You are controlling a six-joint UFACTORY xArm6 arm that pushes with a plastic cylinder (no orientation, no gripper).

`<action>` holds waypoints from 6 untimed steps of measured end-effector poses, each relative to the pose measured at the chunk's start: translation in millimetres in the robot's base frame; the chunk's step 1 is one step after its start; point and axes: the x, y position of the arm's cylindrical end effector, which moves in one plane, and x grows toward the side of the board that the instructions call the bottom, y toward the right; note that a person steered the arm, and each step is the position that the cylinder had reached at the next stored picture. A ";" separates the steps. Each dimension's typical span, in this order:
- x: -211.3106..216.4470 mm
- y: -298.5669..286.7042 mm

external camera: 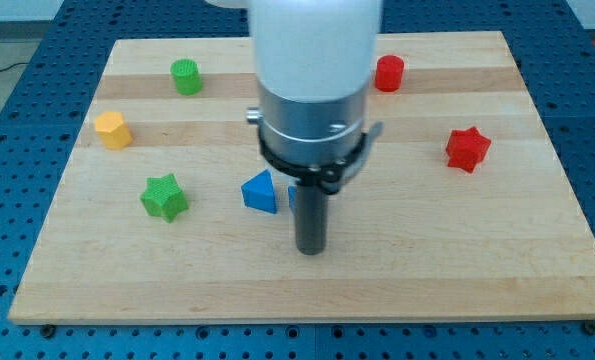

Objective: Push the blue cube into the blue triangle

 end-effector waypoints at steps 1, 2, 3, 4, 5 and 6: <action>-15.8 -14.4; -25.4 -16.0; -17.6 -13.9; -17.9 24.9; -39.8 69.8; -56.7 68.5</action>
